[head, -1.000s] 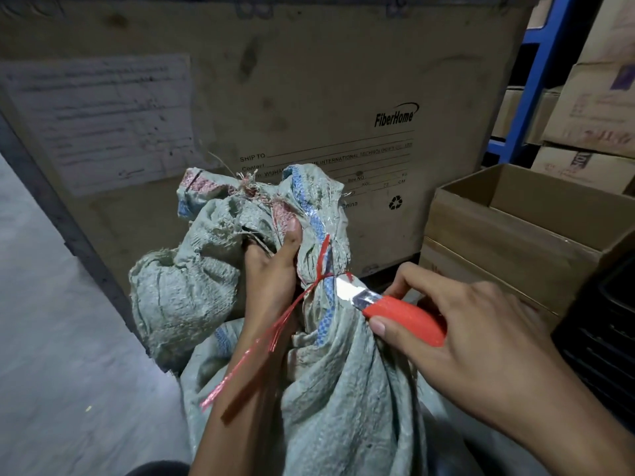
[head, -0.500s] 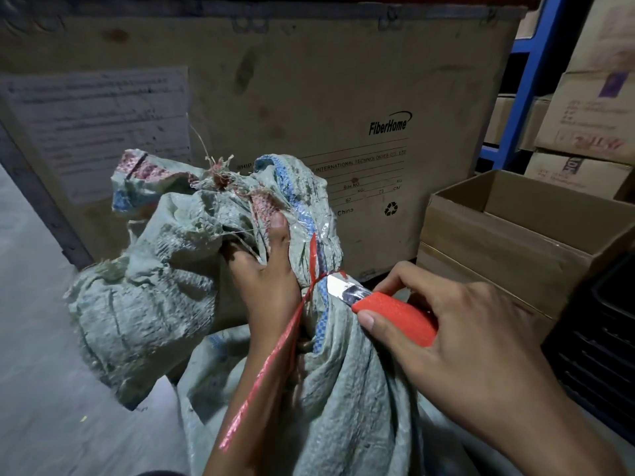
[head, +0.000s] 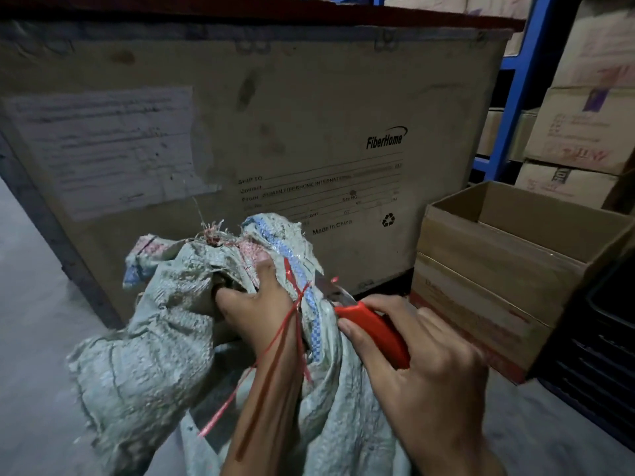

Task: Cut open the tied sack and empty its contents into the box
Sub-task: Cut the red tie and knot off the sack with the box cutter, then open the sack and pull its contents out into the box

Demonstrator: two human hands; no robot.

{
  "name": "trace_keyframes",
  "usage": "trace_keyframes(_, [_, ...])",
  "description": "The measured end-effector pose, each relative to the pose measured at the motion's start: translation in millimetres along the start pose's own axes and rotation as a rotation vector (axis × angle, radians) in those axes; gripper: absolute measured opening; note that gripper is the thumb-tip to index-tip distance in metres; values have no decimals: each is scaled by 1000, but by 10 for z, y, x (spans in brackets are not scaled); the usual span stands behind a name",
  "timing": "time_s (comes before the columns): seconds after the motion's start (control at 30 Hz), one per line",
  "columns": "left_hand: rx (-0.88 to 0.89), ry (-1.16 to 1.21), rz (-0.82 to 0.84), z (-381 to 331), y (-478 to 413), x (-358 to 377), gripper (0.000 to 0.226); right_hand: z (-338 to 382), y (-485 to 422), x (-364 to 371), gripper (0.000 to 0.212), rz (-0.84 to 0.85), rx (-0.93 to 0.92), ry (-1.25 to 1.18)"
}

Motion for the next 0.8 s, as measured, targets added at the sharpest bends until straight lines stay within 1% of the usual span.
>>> trace_keyframes(0.1, [-5,-54,30,88,10,-6,38,-7,-11,20,24,2,38,-40])
trace_keyframes(0.13, [9,-65,54,87,27,-4,39,-9,-39,14,25,0,89,-68])
trace_keyframes(0.2, [45,-69,102,93,50,8,52,-62,-101,5,27,-14,206,-99])
trace_keyframes(0.27, [87,-105,142,125,63,21,47,-216,-147,32,26,-4,324,-91])
trace_keyframes(0.3, [93,-129,171,156,73,24,48,-339,-161,58,25,16,382,-72])
trace_keyframes(0.4, [92,-214,253,218,120,11,61,-919,-55,216,29,116,535,56])
trace_keyframes(0.5, [171,-310,353,256,120,27,75,-1520,346,395,40,215,703,125])
trace_keyframes(0.6, [211,-388,493,277,156,45,90,-1927,940,504,45,327,765,229])
trace_keyframes(0.7, [231,-446,656,337,226,98,93,-2297,1565,404,41,520,874,406])
trace_keyframes(0.8, [265,-511,763,375,373,121,99,-2598,2041,175,45,643,959,616])
Point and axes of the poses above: each hand's wrist, its own y-axis away from the middle knuckle, its own x-axis out of the palm, z = x × y, the point moved 2 cm from there along -y, towards the middle knuckle, and after that the axes turned 11 degrees about -z, right-handed, at the moved point
